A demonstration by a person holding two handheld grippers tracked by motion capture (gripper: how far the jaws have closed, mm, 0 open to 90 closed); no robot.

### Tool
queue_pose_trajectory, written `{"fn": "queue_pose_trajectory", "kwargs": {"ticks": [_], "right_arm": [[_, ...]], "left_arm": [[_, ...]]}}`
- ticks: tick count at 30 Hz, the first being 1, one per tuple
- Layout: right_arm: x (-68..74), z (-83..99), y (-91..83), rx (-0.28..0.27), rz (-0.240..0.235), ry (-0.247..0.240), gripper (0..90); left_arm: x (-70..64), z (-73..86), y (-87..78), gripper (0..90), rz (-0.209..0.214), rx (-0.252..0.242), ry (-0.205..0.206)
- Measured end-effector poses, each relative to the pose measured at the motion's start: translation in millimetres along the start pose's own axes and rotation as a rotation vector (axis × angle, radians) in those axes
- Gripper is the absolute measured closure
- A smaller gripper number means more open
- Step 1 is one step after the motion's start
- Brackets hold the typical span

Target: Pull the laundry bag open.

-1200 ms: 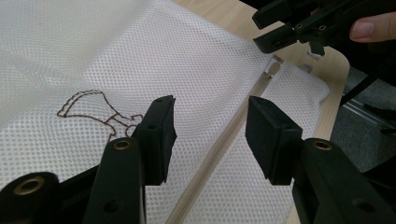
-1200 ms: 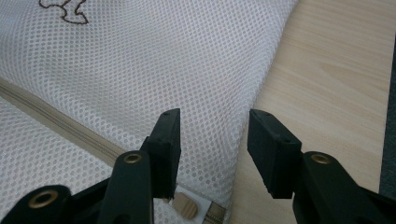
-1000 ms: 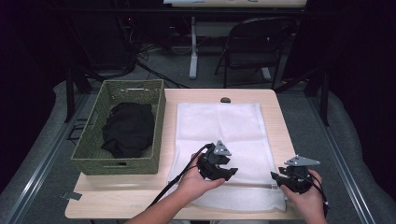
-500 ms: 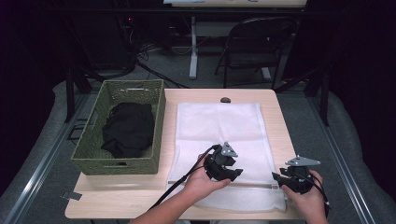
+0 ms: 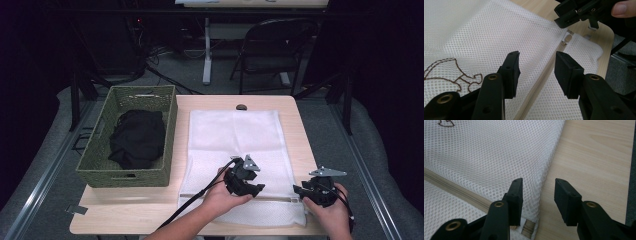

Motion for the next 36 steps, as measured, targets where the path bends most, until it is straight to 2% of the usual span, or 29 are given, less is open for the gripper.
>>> {"fn": "queue_pose_trajectory", "kwargs": {"ticks": [8, 14, 20, 36], "right_arm": [[0.1, 5.7, 6.8, 0.038, -0.02, 0.003, 66.5], [-0.7, 8.0, 10.5, 0.054, -0.034, 0.019, 68.3], [2.9, 7.9, 12.2, 0.058, -0.044, 0.01, 68.6], [6.9, 8.8, 16.1, 0.075, -0.022, -0.029, 72.8]], "left_arm": [[-0.6, 4.5, 8.0, 55.0, -0.001, 0.015, 0.004], [0.3, 7.3, 11.8, 55.1, 0.003, 0.025, 0.004], [1.6, 10.9, 16.6, 55.1, 0.0, 0.03, -0.006], [4.8, 21.0, 27.4, 56.1, 0.004, 0.051, -0.011]]}}
Point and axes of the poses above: each handheld gripper's, and its own axes: y roughly forward along the jaws, z roughly out of its underside, x roughly to its left, the point moved 7 cm from there along y, roughly forward along the jaws, and after that the axes turned 10 degrees about z, right-handed, at the moved point
